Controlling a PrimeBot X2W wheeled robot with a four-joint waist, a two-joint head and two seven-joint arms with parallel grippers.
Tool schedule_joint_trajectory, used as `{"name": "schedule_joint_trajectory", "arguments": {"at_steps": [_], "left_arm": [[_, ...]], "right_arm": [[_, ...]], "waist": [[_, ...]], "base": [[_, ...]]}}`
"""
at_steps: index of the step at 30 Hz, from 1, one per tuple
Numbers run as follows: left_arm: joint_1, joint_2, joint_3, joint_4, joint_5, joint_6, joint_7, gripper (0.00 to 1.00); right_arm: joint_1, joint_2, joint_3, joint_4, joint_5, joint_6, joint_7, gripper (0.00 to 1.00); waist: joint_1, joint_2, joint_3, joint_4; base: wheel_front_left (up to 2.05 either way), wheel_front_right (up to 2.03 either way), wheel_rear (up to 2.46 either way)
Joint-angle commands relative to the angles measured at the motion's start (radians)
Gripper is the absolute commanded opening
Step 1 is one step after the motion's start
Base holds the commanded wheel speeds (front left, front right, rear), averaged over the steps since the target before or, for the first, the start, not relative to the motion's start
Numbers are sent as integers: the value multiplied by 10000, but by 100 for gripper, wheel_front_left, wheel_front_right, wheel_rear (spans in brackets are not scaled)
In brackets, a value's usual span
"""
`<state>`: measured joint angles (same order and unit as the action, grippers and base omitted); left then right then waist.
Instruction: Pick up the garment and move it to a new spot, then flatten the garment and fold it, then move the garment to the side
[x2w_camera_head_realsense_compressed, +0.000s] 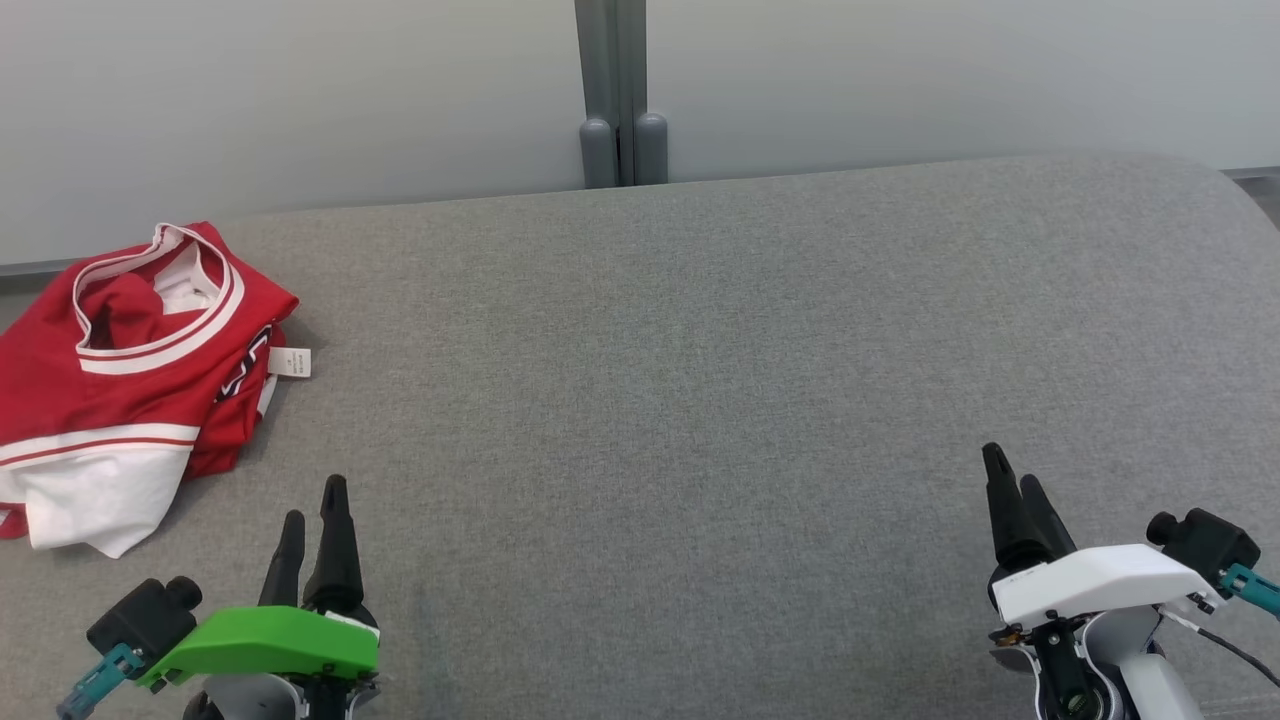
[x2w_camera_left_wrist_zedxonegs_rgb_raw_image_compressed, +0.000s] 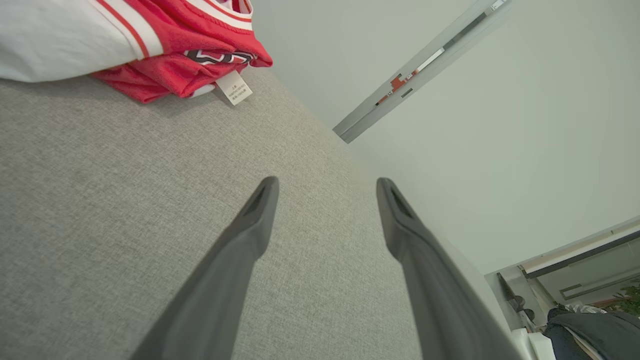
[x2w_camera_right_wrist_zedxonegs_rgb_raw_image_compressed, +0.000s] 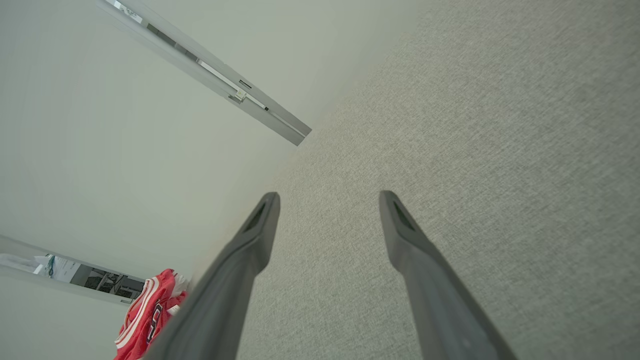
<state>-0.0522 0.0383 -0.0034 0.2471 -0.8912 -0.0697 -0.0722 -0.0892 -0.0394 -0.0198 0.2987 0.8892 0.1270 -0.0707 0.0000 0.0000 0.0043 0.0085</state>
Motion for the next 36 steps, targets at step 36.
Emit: {"name": "schedule_joint_trajectory", "arguments": {"at_steps": [36], "left_arm": [[-329,195,-795,-308,4890,495,-1070,100]], "right_arm": [[-292,-100,448,-308,-4668,49,-894,100]], "waist": [[0,0,64,110]], "base": [[0,0,0]]}}
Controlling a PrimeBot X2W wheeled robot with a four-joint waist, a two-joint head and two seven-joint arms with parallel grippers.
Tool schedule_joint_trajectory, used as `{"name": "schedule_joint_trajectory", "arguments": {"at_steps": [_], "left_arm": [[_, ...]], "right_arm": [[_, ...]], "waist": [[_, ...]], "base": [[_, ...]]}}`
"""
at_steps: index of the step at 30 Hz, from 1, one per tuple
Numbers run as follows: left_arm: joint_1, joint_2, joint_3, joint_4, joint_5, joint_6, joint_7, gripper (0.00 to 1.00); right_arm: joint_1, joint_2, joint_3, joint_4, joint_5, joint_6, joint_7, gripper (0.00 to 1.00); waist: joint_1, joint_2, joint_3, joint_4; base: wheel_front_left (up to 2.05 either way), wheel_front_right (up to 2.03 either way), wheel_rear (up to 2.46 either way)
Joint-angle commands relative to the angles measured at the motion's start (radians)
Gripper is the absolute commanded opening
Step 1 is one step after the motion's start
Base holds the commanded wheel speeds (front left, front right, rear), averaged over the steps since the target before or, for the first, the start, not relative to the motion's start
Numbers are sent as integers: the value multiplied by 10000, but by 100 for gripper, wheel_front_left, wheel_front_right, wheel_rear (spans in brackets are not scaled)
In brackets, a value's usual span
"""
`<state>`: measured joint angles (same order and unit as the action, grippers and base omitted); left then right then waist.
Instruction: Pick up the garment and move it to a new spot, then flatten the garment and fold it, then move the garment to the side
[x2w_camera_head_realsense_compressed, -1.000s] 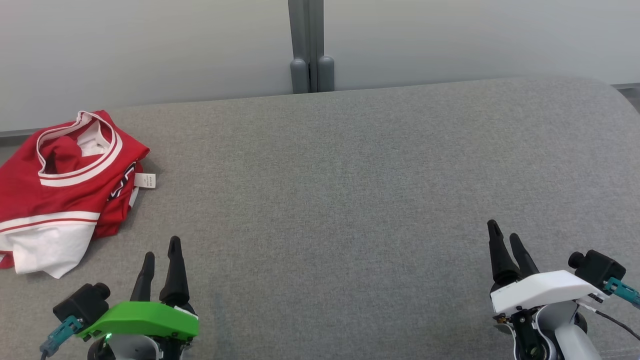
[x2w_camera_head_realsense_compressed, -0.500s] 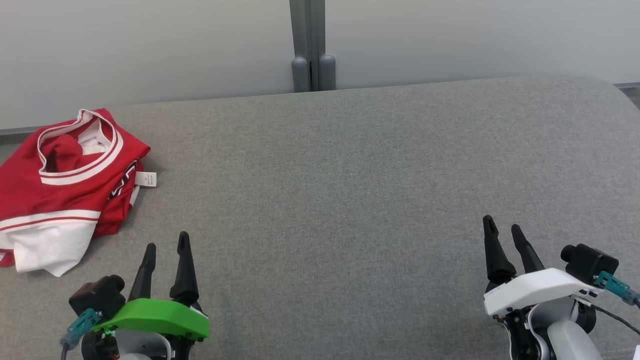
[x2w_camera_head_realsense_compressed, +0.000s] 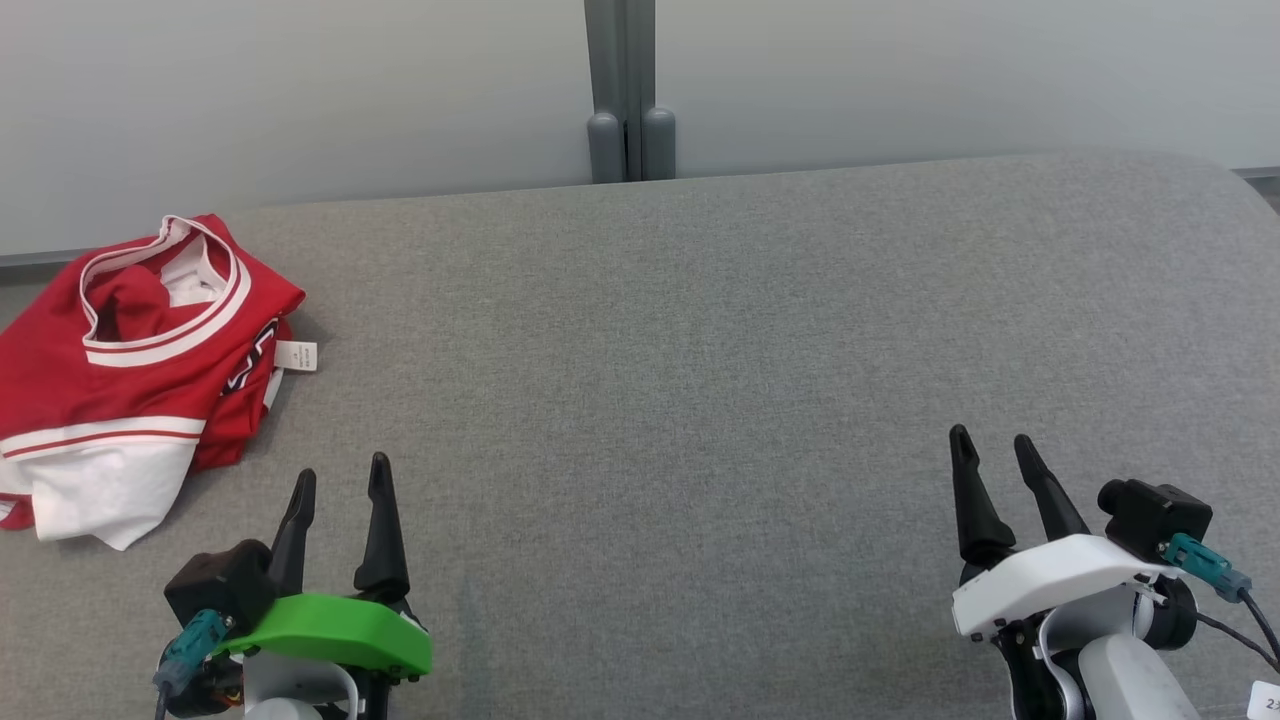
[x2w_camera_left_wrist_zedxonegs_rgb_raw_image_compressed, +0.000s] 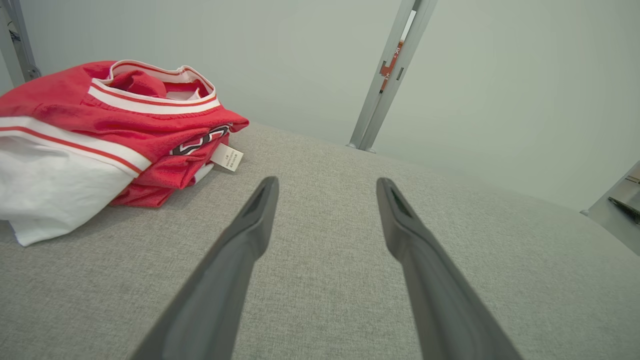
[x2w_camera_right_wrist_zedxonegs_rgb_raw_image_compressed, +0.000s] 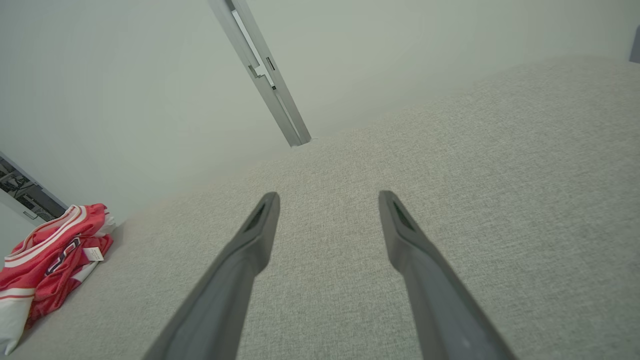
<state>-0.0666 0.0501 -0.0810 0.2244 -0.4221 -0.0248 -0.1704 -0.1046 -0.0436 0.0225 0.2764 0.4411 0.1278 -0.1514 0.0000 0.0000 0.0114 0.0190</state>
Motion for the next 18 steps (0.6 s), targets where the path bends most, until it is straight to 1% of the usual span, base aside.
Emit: {"name": "schedule_joint_trajectory", "arguments": {"at_steps": [1,18], "left_arm": [[-183,73,-32,-75,278,50,-102,100],[7,25,-225,57,1490,31,-483,100]], "right_arm": [[-131,-58,31,-90,-248,41,-107,100],[37,-72,153,-48,-1416,39,-478,100]], "waist": [[0,0,-14,9],[0,0,-89,55]], "base": [[0,0,0],[0,0,0]]}}
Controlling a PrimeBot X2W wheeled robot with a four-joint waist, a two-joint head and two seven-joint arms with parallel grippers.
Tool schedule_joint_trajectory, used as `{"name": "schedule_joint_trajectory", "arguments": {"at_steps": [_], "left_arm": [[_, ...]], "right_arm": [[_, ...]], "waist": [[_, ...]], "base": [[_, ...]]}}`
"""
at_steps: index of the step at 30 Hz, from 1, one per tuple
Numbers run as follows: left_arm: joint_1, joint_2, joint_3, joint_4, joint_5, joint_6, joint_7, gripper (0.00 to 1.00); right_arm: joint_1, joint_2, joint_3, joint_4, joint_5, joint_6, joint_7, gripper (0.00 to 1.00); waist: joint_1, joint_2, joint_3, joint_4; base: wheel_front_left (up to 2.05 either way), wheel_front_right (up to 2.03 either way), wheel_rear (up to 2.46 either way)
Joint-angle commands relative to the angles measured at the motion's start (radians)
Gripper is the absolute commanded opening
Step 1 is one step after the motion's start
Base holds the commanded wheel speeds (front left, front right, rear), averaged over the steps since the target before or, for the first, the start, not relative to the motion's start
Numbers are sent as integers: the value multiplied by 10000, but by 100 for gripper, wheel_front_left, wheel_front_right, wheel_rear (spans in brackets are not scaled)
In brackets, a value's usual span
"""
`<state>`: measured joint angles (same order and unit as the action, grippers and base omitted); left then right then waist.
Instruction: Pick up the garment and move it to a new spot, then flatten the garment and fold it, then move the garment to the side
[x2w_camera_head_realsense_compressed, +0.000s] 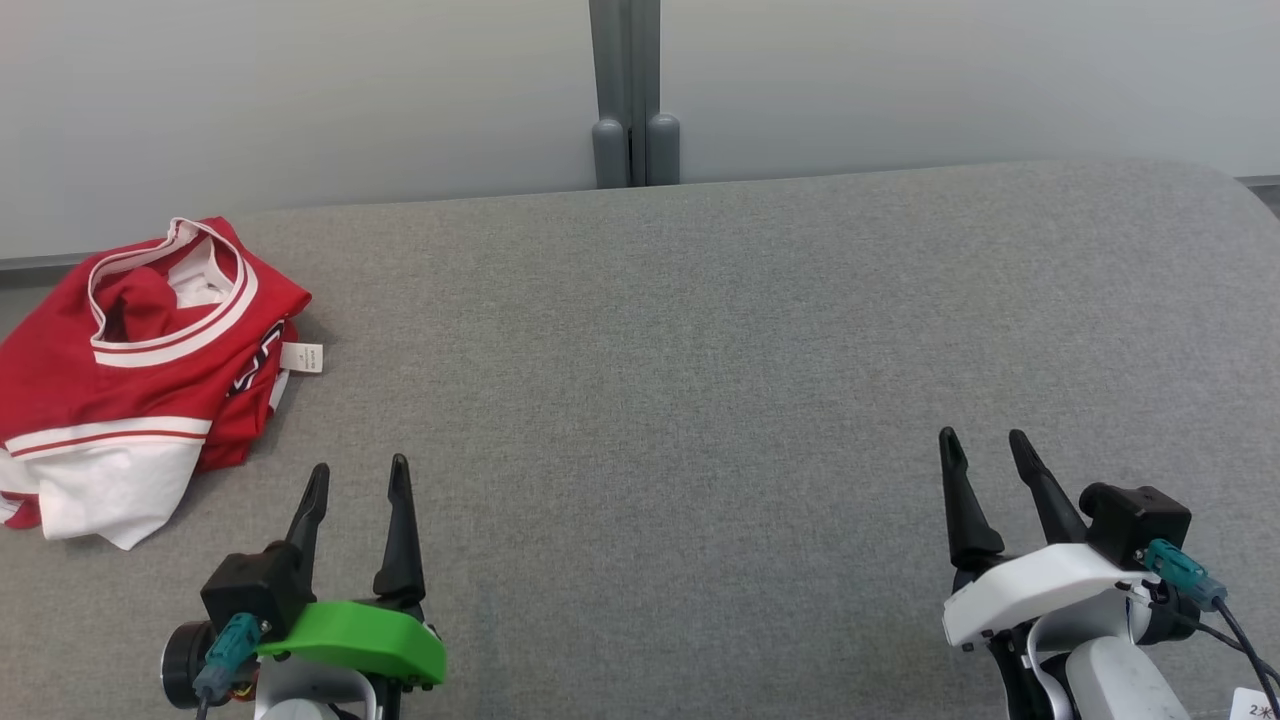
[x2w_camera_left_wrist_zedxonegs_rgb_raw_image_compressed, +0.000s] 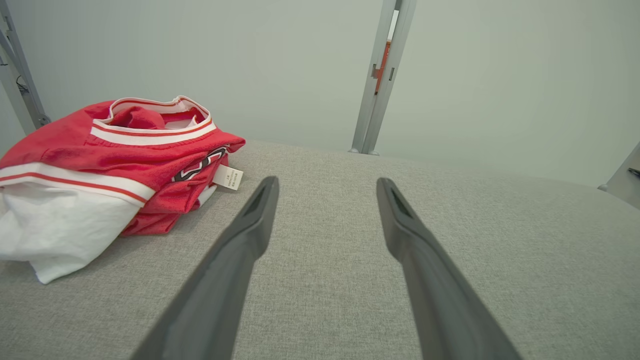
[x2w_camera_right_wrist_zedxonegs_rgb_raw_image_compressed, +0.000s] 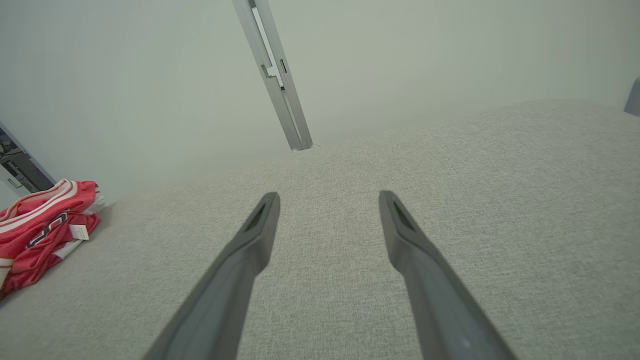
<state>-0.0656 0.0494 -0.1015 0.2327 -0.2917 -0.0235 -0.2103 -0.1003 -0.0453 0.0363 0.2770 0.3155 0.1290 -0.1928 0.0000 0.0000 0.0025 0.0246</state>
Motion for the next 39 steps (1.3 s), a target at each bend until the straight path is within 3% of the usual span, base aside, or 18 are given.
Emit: {"name": "schedule_joint_trajectory", "arguments": {"at_steps": [1,27,39], "left_arm": [[2,32,-29,-18,248,25,-91,100],[-55,30,-129,27,997,183,-569,100],[-72,29,-144,55,885,193,-546,100]], "right_arm": [[-11,-55,21,-57,-215,28,-84,100],[-166,-71,289,228,-1429,31,-622,100],[-180,-68,315,274,-1218,29,-668,100]], "waist": [[0,0,-1,-1],[0,0,64,49],[0,0,73,159]], "base": [[0,0,0],[0,0,0],[0,0,0]]}}
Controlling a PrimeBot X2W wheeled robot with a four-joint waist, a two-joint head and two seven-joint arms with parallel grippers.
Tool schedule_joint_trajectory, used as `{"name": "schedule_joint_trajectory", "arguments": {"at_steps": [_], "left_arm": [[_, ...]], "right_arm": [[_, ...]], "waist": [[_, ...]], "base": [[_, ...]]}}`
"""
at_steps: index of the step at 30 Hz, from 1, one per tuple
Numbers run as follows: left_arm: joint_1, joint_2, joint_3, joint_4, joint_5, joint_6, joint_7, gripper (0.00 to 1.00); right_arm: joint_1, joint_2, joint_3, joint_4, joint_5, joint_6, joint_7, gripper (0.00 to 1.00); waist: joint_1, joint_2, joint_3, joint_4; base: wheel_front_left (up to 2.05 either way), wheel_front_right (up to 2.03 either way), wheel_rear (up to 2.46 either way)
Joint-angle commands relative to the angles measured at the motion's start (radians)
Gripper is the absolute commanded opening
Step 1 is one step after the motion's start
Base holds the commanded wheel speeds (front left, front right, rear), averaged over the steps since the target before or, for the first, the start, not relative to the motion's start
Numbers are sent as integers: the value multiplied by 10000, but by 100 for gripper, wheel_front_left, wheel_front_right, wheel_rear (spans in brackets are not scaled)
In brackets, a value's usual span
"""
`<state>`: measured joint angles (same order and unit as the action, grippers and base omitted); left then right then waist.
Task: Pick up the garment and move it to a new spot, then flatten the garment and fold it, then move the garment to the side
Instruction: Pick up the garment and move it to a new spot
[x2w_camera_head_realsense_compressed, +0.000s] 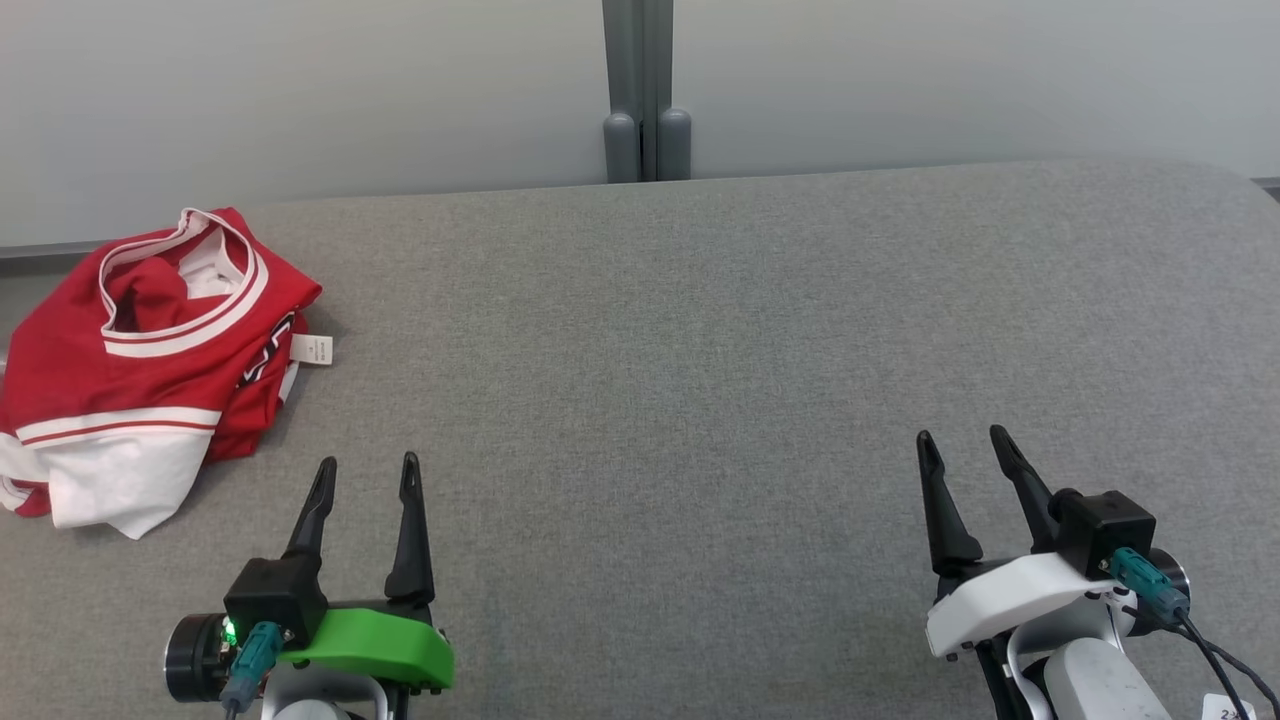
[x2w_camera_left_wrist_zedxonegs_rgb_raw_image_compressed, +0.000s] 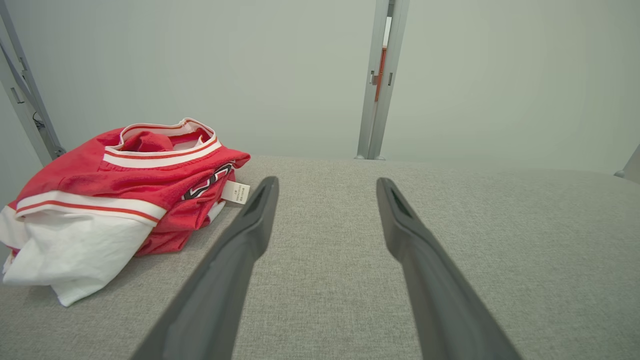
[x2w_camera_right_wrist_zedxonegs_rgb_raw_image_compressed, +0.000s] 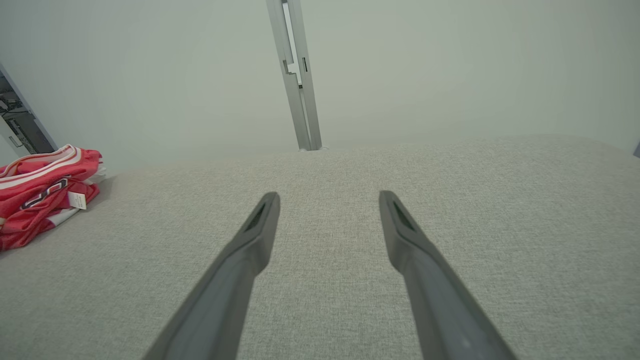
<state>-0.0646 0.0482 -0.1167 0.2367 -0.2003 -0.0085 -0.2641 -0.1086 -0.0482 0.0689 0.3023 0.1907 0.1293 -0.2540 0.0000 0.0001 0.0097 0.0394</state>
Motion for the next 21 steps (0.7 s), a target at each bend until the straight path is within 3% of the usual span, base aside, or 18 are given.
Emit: {"name": "schedule_joint_trajectory", "arguments": {"at_steps": [1,8,21], "left_arm": [[-85,41,6,18,-12,35,-7,100],[-193,41,34,107,103,56,-9,100],[-86,39,272,247,425,16,-7,100]], "right_arm": [[-90,-39,-22,18,15,26,-61,100],[-30,-37,-36,-97,-130,26,-79,100],[93,-37,116,-209,-124,16,-119,100]], "waist": [[0,-1,3,33],[0,-1,-29,621],[0,-1,-26,2863]], "base": [[0,0,0],[0,0,0],[0,0,0]]}}
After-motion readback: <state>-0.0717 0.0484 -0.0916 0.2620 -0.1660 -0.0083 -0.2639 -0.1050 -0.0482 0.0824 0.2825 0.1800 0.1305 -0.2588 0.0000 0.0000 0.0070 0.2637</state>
